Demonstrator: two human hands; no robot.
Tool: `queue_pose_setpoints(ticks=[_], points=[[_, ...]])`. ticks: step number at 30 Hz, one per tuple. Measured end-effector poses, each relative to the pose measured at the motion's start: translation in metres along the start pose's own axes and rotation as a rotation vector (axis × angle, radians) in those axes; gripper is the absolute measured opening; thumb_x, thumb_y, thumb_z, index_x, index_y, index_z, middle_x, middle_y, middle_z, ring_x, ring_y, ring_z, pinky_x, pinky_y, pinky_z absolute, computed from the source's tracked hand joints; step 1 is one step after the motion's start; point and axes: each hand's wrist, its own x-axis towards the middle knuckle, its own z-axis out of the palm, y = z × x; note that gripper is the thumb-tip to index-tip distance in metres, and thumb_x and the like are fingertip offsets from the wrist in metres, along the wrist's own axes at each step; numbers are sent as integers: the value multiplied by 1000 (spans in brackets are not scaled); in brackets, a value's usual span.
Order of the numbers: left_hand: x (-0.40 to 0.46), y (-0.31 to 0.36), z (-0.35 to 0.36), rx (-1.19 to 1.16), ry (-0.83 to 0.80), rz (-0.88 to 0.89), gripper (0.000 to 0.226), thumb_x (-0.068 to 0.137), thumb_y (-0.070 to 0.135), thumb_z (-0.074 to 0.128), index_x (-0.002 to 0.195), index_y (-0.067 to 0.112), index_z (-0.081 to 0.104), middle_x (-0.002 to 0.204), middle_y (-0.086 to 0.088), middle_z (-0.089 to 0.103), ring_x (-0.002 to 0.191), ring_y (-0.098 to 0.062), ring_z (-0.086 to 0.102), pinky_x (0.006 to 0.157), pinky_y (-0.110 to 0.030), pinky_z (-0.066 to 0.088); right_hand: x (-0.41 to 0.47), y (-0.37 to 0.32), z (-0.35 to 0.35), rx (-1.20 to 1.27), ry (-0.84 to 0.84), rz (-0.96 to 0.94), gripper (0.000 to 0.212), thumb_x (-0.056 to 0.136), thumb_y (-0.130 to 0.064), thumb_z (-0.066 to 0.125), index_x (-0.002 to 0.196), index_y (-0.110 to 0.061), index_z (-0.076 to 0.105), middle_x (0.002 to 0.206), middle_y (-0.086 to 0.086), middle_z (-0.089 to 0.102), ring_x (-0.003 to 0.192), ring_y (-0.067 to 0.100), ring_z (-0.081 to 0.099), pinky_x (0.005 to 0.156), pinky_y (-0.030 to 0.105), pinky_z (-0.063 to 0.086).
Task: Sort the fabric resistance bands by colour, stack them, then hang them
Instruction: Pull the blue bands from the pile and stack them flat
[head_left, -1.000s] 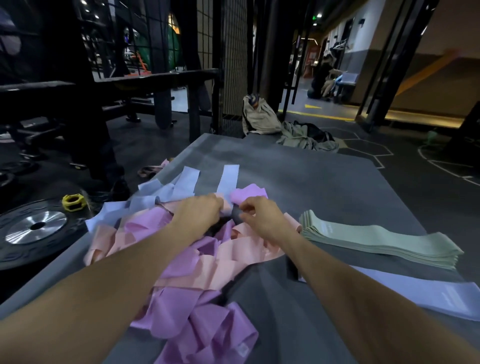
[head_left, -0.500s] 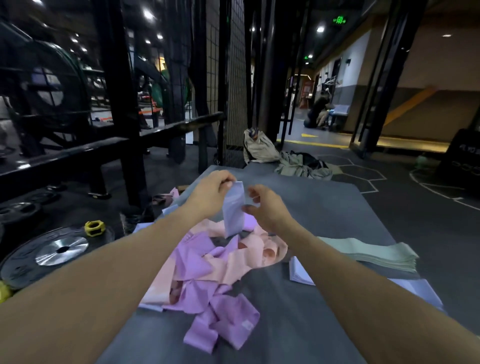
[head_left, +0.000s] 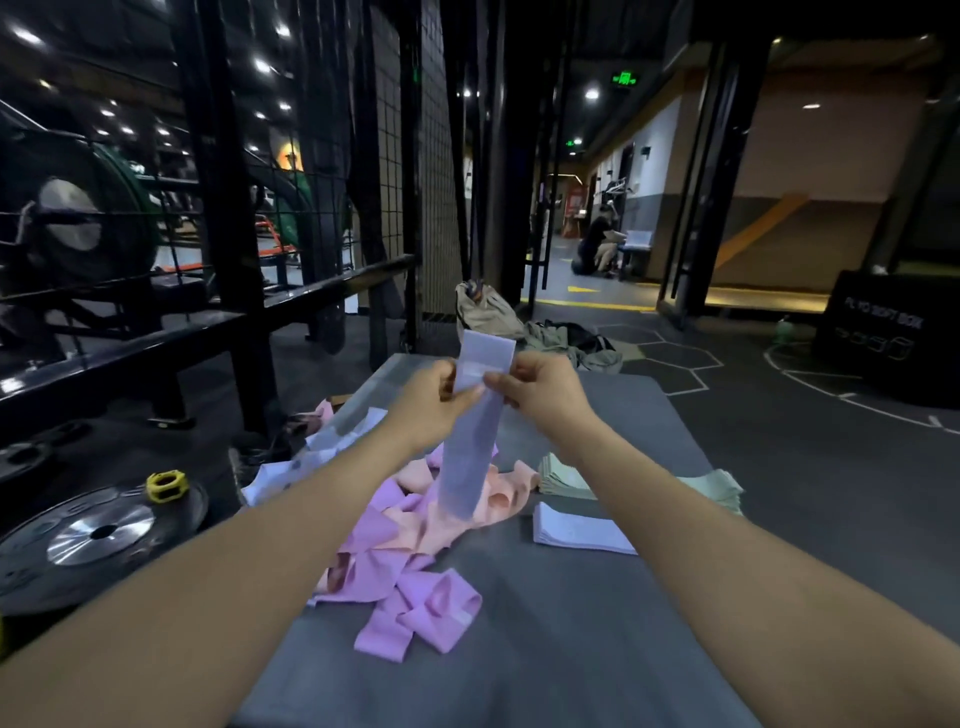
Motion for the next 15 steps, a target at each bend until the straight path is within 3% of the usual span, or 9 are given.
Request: queue_pose_setpoints(ticks=[4, 8, 11, 15], points=[[-18, 4, 29, -1, -130, -22, 22, 93, 4, 53, 114, 2, 57, 100, -5, 63, 88, -13, 56, 65, -14, 45, -15, 0, -27, 17, 92, 39, 15, 85, -6, 66, 89, 9, 66, 58, 1, 51, 51, 8, 41, 52, 19, 36], [-25, 10, 54, 3, -192, -24, 9, 94, 7, 52, 99, 9, 58, 89, -6, 61, 78, -16, 51, 66, -27, 41, -34, 17, -54, 12, 163, 119, 15, 85, -7, 66, 80, 6, 62, 62, 8, 49, 54, 13, 39, 55, 26, 36], [-29, 11, 72, -15, -247, -63, 8, 93, 6, 52, 97, 1, 57, 89, -10, 58, 82, -17, 48, 73, -31, 40, -45, 36, -67, -9, 172, 189, 21, 85, -9, 66, 83, 11, 62, 65, 10, 51, 56, 16, 41, 59, 31, 38], [-37, 12, 92, -7, -307, -65, 14, 96, 7, 48, 105, 8, 58, 93, -5, 59, 82, -14, 48, 65, -22, 41, -55, 52, -83, 4, 173, 230, 24, 82, -4, 68, 94, 15, 62, 75, 13, 59, 64, 18, 52, 66, 34, 50]])
